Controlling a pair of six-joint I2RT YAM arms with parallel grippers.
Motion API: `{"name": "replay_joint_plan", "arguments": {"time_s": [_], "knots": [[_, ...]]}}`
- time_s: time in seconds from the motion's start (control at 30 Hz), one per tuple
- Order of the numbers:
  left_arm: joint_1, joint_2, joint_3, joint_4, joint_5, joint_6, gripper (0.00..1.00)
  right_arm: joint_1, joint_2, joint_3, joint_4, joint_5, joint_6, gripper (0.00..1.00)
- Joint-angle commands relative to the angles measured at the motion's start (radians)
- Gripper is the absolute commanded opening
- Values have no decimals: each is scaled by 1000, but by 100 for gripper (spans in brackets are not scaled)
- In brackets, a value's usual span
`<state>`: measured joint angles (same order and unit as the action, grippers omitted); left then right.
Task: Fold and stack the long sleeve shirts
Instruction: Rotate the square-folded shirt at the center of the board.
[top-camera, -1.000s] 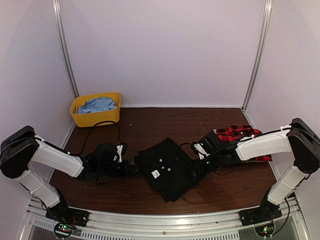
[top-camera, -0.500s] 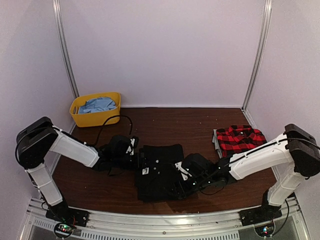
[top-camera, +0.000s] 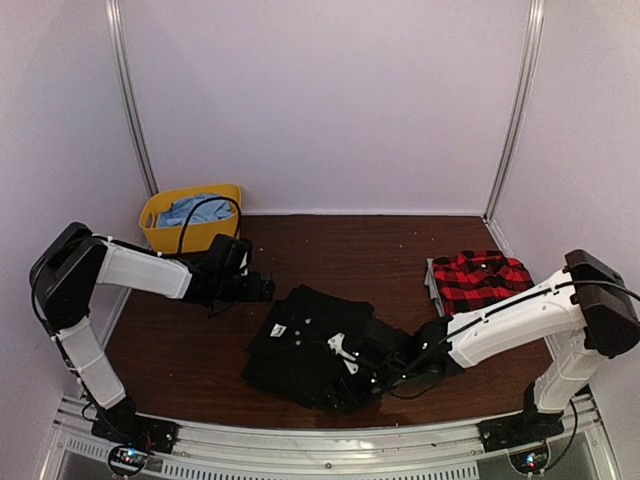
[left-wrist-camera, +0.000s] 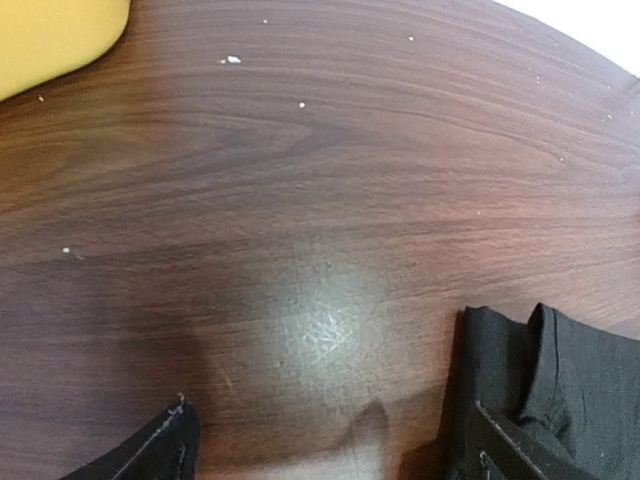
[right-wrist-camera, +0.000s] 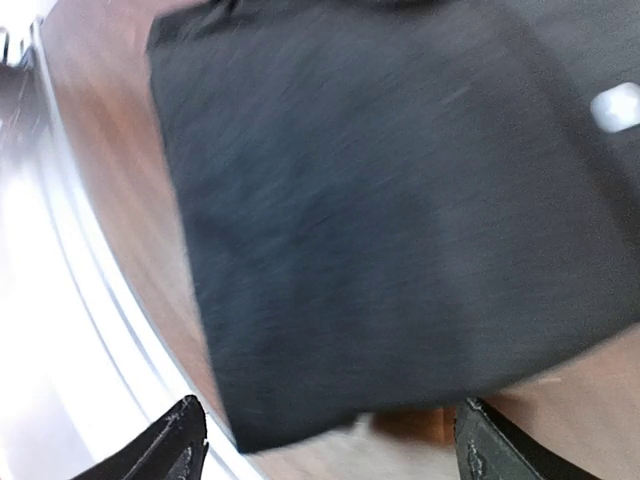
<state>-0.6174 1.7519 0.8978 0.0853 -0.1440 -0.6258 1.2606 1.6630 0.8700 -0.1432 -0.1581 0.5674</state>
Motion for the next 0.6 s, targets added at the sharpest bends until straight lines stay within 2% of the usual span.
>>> {"name": "replay_joint_plan", "arguments": {"time_s": [0.0,0.2,0.37,0.57], "knots": [[-7,-113,-19,-36,-16,44,95,-103,-94,4,-85,91,-85,87],[-59,-306,-200,31,114,-49,95,-314,-91,75,-79,37,-203,92],[-188,-431,-304,19,89,-130,95,-443,45,237,-84,-47,-306,94],[-307,-538,-428,15,94,-274,95,-518,229,405,-109,-128,-371,95]]}}
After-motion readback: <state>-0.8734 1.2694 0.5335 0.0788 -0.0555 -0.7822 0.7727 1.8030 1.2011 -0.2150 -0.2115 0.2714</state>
